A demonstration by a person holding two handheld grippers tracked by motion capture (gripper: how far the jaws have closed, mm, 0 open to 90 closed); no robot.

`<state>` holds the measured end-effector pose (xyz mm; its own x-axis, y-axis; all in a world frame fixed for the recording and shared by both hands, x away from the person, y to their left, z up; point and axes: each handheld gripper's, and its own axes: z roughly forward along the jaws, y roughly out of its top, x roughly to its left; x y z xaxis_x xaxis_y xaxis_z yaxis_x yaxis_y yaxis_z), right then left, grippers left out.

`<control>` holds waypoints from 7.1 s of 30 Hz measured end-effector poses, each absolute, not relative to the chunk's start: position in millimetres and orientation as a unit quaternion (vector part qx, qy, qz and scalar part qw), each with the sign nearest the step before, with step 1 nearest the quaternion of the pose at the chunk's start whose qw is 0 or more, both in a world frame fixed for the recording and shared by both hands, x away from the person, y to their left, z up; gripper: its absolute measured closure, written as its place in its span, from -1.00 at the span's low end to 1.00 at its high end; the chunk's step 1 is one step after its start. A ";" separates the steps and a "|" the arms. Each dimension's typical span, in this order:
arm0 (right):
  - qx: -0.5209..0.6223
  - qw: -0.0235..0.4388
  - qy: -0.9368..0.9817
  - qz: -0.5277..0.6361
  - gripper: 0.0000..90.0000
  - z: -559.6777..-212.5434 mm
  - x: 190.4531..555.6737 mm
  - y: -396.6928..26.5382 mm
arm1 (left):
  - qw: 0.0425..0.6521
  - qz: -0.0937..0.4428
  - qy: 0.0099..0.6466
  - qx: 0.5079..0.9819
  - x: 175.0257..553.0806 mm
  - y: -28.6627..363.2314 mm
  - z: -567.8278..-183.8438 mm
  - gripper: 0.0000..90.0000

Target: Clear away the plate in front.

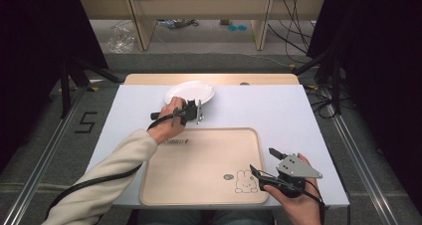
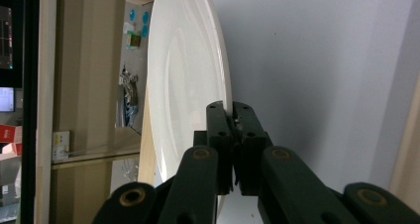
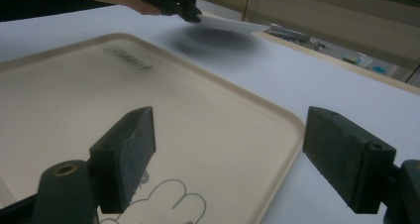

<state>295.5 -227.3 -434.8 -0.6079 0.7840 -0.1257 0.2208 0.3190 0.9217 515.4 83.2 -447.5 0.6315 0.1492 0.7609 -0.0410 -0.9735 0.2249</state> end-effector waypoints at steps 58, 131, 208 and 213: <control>0.333 0.294 0.758 0.477 -0.52 -433.9 294.8 -227.3 | 0.136 0.465 -0.013 0.875 453.4 91.7 -416.6 0.94; 0.334 0.293 0.759 0.476 -0.52 -433.9 294.7 -227.0 | 0.157 0.477 -0.033 0.864 404.6 95.3 -397.4 0.94; 0.336 0.295 0.758 0.476 -0.52 -433.9 294.8 -226.6 | 0.168 0.473 -0.062 0.863 346.2 101.8 -391.0 0.94; 0.335 0.296 0.758 0.476 -0.52 -433.8 294.8 -226.8 | 0.170 0.470 -0.064 0.864 341.4 102.5 -391.6 0.94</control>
<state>294.8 -226.8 -433.8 -0.6010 0.7887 -0.1298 0.2261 0.3235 0.9188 341.4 102.5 -391.6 0.5496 0.0500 0.8339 -0.2700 -0.9340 0.2339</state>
